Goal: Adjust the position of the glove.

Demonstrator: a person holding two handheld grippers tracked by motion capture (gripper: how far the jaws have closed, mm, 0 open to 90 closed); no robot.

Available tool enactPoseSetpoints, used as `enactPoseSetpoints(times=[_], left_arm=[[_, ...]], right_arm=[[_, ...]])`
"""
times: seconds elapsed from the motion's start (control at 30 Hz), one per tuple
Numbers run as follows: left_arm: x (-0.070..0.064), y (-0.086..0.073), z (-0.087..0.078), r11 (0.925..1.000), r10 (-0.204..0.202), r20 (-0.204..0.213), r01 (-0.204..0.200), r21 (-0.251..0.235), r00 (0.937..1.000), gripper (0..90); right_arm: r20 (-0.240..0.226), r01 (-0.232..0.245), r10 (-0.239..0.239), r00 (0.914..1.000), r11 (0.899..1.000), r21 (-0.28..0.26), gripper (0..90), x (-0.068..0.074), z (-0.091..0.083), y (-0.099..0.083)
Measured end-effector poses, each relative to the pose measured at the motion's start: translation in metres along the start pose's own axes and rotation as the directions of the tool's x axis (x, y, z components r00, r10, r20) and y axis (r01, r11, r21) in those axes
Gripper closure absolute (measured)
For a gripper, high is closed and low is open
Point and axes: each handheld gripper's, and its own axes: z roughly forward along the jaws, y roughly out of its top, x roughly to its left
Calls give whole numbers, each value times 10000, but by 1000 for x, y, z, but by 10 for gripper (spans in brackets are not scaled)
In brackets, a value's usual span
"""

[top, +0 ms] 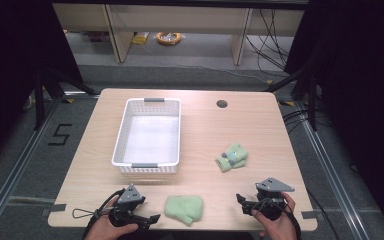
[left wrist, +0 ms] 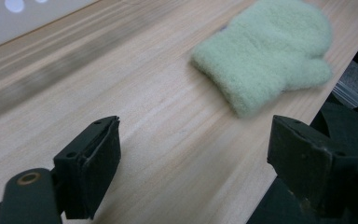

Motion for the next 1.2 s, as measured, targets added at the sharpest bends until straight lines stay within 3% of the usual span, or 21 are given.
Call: enactPoseSetpoints(times=[0.13, 0.27, 0.3, 0.33, 0.43, 0.53, 0.57, 0.63, 0.67, 0.8, 0.83, 0.87, 0.97, 1.0, 1.03, 1.07, 1.1, 1.17, 1.2], left_arm=[[0, 0, 0, 9999, -87, -12, 87, -60, 10000, 169], [0, 0, 0, 10000, 12, -4, -12, 17, 10000, 169], [0, 0, 0, 10000, 24, -2, -24, 10, 10000, 169], [-1, 0, 1, 9999, -84, -14, 84, -65, 10000, 172], [0, 0, 0, 10000, -10, 8, 10, -21, 10000, 183], [-1, 0, 1, 10000, -59, 27, 59, -72, 10000, 200], [-1, 1, 1, 10000, -24, 26, 24, -71, 10000, 202], [-1, 1, 1, 9999, -130, 63, 130, -51, 9999, 212], [-1, 1, 1, 9999, -121, 63, 121, -76, 9999, 212], [0, 3, 1, 9998, -74, 95, 76, -203, 9999, 223], [0, 5, 3, 9977, -429, 316, 445, -507, 9986, 226], [0, 5, 3, 9977, -429, 316, 445, -507, 9986, 238], [-3, 11, 5, 9972, -490, 611, 523, -543, 9969, 280], [-6, 14, 9, 9975, -340, 754, 386, -600, 9966, 296], [-6, 14, 9, 9975, -340, 754, 386, -600, 9966, 305], [-8, 16, 9, 9982, -260, 863, 306, -524, 9959, 311], [-10, 17, 11, 9974, -411, 942, 464, -556, 9947, 311], [-13, 21, 14, 9984, -119, 1031, 174, -530, 9946, 330], [-16, 23, 16, 9981, -158, 1082, 220, -570, 9940, 331]], right_arm=[[-265, 74, -77, 9996, 9999, -130, 167, 1, 1, 0], [-215, 154, -154, 9997, 9999, 11, 188, 3, 1, 0], [-404, 247, -248, 9989, 9997, -30, 200, 3, 2, 0], [-306, 472, -479, 9984, 9986, -221, 218, 3, 2, 0], [-466, 314, -323, 9984, 9993, -198, 230, 5, 0, 1], [-634, 478, -497, 9967, 9984, -306, 265, 7, 1, 2], [-639, 158, -171, 9978, 9996, -217, 274, 10, -1, 2], [-746, 228, -248, 9969, 9994, -272, 300, 12, -1, 3], [-830, 688, -718, 9940, 9969, -381, 331, 12, -1, 5], [-1139, 1007, -1043, 9880, 9942, -366, 377, 22, 0, 6], [-1269, 1055, -1086, 9860, 9939, -310, 391, 25, 1, 7], [-1306, 1036, -1070, 9857, 9941, -322, 404, 29, 1, 9], [-1525, 1340, -1385, 9786, 9902, -397, 437, 35, 4, 12], [-1710, 1577, -1644, 9715, 9861, -519, 463, 42, 6, 15], [-1710, 1577, -1644, 9715, 9861, -519, 463, 42, 6, 15], [-2002, 1532, -1602, 9666, 9869, -500, 483, 51, 8, 17], [-2002, 1532, -1602, 9666, 9869, -500, 483, 51, 8, 17], [-2292, 1569, -1633, 9596, 9865, -460, 503, 58, 10, 20], [-2348, 1644, -1703, 9570, 9854, -446, 509, 62, 11, 21]])
